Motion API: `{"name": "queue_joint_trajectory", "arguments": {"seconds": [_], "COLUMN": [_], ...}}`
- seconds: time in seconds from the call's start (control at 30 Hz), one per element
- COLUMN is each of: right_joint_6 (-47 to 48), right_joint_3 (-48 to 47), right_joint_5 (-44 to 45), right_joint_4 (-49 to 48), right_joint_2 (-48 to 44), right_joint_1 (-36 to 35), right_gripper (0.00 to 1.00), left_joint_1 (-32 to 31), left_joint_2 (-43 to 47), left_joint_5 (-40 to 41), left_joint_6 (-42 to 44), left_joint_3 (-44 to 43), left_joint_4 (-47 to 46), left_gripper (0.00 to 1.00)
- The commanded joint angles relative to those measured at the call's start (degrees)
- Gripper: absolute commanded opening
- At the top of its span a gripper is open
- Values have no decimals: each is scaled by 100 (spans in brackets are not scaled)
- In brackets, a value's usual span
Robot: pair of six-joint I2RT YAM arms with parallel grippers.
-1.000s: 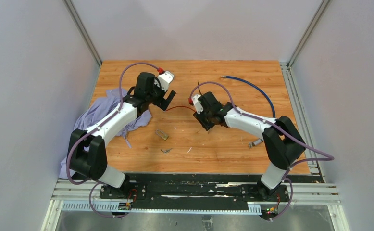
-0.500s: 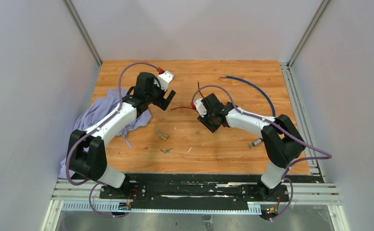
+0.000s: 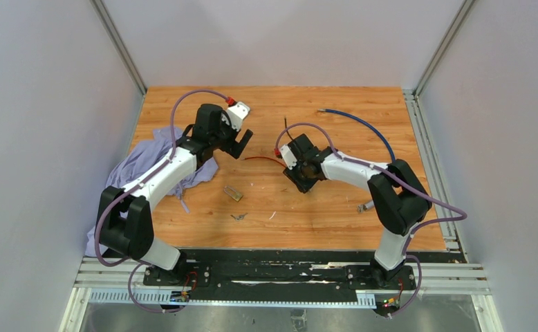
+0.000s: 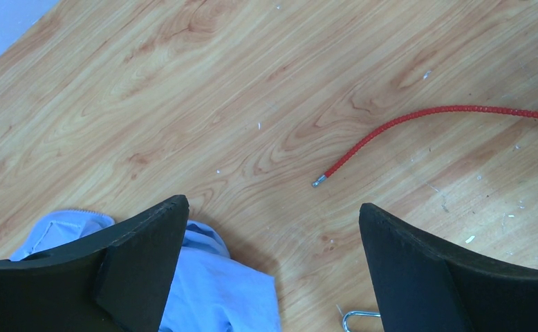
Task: Lock with the key
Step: Pick up the lock from the center of the board.
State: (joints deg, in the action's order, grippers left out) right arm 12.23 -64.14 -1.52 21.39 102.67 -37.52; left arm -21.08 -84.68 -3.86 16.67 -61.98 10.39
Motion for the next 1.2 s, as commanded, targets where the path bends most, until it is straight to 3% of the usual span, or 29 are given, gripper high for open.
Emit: {"name": "queue_joint_trajectory", "arguments": {"seconds": [0.0,0.37,0.6,1.0,1.17], "right_joint_6": [-247,-599,-741,-880,-811], "right_joint_3": [-89,-113,-103,-117,-161], "right_joint_5": [-156,-456,-537,-547,-660], "right_joint_4": [255,358,380,372,366], "right_joint_2": [139,191,240,351,419], "right_joint_1": [136,318,345,526,552], "right_gripper": [34,47,50,42,30], "left_joint_1": [43,43,47,43,36], "left_joint_2": [208,225,225,202,206], "left_joint_5": [-59,-89,-88,-98,-56], "left_joint_6": [-39,-59,-59,-75,-76], "left_joint_3": [20,36,38,41,37], "left_joint_4": [-50,-48,-38,-54,-76], "left_gripper": [98,98,98,98,98]}}
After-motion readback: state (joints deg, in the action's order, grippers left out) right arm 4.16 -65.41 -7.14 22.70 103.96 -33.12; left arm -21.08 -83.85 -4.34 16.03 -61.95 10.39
